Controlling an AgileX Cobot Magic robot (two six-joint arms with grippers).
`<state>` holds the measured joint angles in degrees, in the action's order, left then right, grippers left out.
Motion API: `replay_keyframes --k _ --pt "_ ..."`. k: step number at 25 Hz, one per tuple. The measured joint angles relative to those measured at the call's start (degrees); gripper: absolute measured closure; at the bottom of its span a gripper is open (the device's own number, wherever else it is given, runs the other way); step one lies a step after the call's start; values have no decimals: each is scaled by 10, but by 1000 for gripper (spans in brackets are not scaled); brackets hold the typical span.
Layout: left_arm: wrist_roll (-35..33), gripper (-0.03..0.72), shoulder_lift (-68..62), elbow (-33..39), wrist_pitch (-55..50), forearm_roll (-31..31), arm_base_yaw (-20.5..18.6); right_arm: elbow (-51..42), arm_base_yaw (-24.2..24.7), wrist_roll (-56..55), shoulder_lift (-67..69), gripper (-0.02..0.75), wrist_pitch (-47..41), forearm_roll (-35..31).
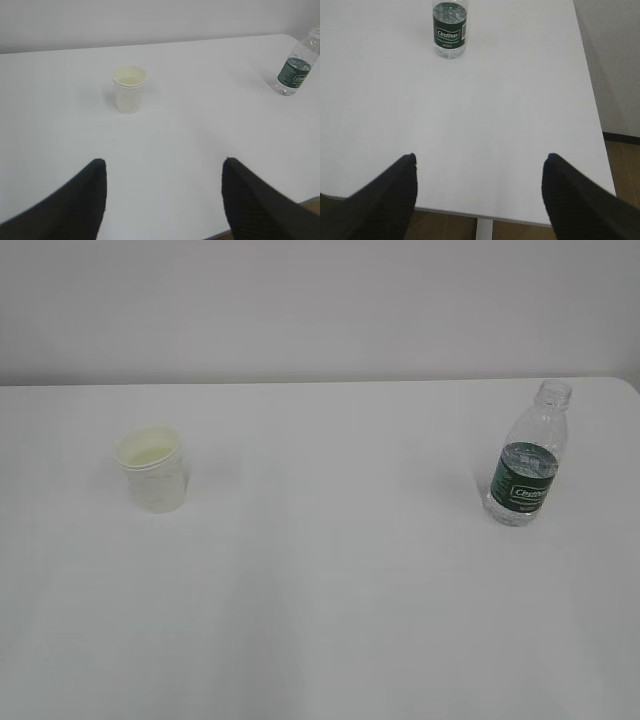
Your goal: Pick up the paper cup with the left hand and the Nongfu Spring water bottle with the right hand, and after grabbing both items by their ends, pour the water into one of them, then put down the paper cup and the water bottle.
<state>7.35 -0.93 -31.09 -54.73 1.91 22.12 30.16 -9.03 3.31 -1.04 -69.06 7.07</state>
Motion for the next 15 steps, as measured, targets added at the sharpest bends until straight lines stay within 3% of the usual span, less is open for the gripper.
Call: replay_keyframes --k 15 --pt "0 194 0 0 -52 1 0 -19 0 -5 0 148 30 12"
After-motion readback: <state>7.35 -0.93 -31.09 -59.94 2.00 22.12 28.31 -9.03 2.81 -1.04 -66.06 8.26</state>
